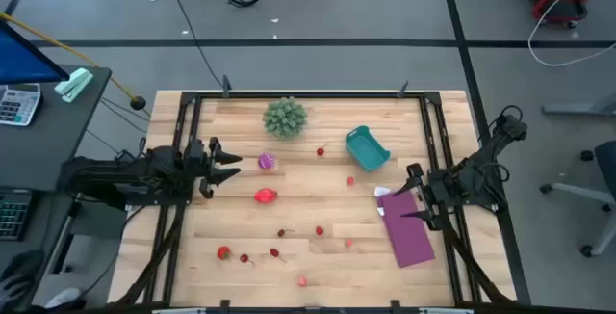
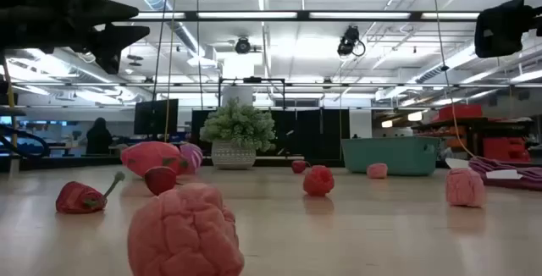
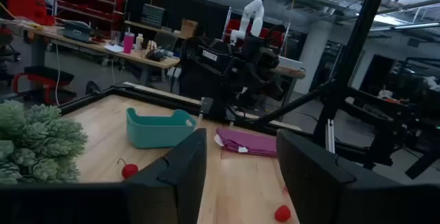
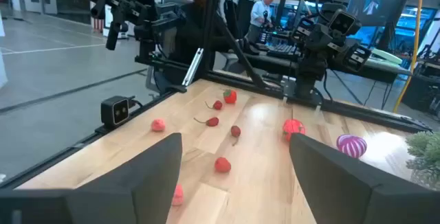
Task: Pick and placing Produce into tupperware
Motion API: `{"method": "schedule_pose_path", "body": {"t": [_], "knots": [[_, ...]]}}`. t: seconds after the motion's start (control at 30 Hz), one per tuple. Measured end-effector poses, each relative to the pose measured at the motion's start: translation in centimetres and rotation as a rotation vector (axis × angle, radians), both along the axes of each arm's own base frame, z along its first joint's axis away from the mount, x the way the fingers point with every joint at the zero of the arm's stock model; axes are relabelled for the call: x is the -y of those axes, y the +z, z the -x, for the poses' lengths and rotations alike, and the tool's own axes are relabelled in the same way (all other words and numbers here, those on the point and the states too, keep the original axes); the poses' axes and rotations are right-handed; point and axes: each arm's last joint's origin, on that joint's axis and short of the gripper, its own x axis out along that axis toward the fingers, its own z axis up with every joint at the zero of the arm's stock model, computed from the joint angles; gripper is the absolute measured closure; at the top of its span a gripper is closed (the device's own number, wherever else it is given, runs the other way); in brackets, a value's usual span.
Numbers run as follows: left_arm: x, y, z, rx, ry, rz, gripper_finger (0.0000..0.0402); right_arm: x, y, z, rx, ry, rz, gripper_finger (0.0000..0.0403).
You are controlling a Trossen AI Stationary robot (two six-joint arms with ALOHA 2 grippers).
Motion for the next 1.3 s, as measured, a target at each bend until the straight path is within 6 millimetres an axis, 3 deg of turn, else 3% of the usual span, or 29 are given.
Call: {"method": "schedule_pose_path", "body": {"t": [1.3], "knots": [[0.00,0.00,0.00,0.000,0.000,0.000,0.0224,0.00,0.01,0.00,0.001,0.000,0.000,0.0123]]}}
